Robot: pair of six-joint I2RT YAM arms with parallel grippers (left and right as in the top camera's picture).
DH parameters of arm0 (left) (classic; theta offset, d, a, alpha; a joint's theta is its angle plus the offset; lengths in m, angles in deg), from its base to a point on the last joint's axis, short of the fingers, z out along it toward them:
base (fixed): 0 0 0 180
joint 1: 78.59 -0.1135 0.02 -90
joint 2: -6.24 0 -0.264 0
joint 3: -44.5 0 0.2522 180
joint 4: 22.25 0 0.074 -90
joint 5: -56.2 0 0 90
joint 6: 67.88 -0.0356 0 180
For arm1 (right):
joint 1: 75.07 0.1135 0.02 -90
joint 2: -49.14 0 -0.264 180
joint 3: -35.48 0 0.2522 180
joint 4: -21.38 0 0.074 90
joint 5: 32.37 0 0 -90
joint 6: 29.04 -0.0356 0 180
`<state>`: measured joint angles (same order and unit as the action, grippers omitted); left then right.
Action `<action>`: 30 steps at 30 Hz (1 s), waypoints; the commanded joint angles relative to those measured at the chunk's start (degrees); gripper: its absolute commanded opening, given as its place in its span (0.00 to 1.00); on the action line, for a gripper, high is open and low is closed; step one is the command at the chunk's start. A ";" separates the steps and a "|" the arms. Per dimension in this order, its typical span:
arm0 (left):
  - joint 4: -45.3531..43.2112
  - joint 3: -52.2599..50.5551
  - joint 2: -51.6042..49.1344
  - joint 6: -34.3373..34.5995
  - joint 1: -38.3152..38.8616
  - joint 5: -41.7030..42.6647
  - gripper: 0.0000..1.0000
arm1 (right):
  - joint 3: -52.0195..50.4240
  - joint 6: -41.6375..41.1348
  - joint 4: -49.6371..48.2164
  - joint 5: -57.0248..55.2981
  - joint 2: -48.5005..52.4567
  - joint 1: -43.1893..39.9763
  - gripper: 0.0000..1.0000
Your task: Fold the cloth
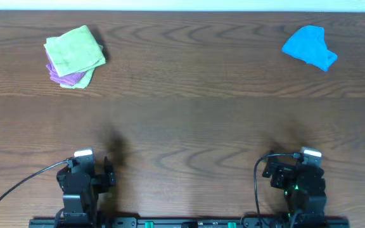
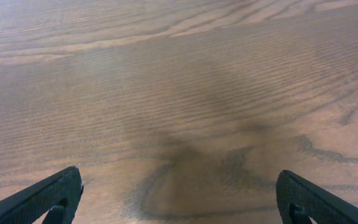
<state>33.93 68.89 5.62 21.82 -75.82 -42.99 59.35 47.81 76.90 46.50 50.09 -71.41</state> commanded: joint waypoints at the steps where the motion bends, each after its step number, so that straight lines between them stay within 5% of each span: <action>1: 0.46 -1.16 0.42 -1.01 -0.22 0.24 0.95 | -0.63 0.57 0.02 0.24 -0.63 -0.48 0.99; 24: 0.46 -1.14 0.42 -1.01 -0.22 0.24 0.95 | -0.22 0.52 0.02 0.70 -0.44 -0.48 0.99; 30: 0.46 -1.16 0.42 -1.01 -0.22 0.24 0.95 | 6.51 -0.50 0.00 0.39 5.86 -1.42 0.99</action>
<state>33.93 68.89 5.62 21.82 -75.82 -43.01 61.49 47.79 77.19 46.95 52.93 -71.76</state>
